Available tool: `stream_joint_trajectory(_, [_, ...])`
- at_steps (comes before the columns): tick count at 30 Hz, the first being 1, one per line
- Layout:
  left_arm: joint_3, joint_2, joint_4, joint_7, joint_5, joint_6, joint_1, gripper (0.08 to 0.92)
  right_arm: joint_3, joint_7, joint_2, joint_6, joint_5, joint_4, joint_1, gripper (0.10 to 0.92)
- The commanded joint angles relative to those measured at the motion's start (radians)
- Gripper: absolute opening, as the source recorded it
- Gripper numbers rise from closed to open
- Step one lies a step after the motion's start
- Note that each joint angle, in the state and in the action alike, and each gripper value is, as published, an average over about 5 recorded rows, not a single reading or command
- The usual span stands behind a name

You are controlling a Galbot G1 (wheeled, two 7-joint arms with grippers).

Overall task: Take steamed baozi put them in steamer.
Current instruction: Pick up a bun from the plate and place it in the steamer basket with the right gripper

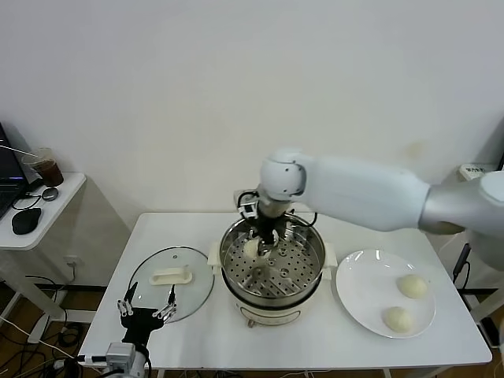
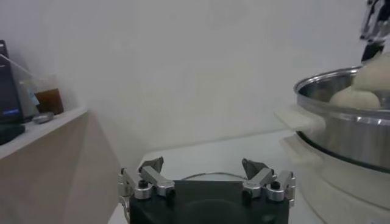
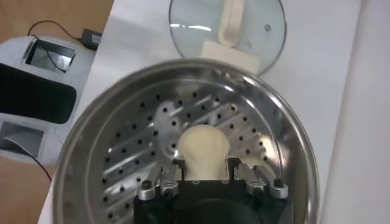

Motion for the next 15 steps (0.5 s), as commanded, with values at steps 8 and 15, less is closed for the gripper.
stream_joint_trajectory(8, [0.002,0.0,0.019,-0.001,-0.006,0.001,-0.009,0.823,0.003,0.045,0.143,-0.032,-0.04,-0.119,-0.096,0.44])
stream_joint_trajectory(15, [0.007,-0.003,0.023,-0.003,-0.006,0.001,-0.01,0.823,0.01,0.04,0.147,-0.027,-0.043,-0.116,-0.098,0.463])
